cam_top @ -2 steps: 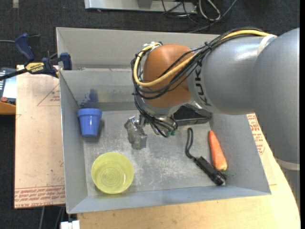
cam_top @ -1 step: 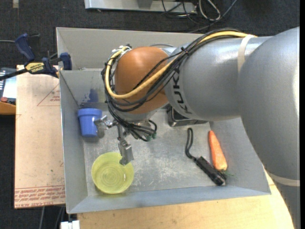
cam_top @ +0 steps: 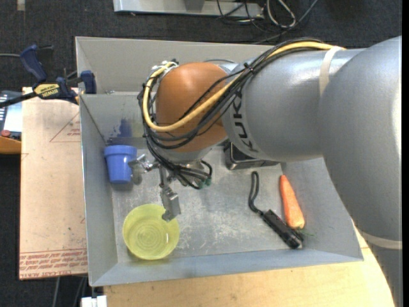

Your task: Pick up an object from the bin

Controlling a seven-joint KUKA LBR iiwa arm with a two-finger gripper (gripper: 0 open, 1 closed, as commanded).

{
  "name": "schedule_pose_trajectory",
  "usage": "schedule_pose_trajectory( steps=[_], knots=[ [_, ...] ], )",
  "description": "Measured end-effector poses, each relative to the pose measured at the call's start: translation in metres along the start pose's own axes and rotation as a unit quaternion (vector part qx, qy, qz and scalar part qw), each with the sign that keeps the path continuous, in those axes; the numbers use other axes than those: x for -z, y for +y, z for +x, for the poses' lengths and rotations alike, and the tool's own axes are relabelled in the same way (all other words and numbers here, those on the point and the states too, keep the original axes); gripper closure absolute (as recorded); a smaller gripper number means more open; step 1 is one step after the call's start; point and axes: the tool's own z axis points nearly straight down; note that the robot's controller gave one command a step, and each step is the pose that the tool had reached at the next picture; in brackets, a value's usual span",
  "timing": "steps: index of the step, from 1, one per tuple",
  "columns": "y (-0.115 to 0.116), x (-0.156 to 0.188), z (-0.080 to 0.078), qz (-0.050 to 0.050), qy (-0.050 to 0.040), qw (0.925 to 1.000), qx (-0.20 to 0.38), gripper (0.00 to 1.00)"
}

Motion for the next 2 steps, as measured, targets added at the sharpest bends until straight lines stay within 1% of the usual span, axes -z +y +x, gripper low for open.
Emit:
schedule_pose_trajectory(
  steps=[1,2],
  knots=[
    [0.023,-0.057,0.045,-0.001,-0.0014,0.9932,0.117,0.00],
    [0.031,-0.033,0.044,0.000,-0.0043,0.9972,0.075,1.00]
  ],
)
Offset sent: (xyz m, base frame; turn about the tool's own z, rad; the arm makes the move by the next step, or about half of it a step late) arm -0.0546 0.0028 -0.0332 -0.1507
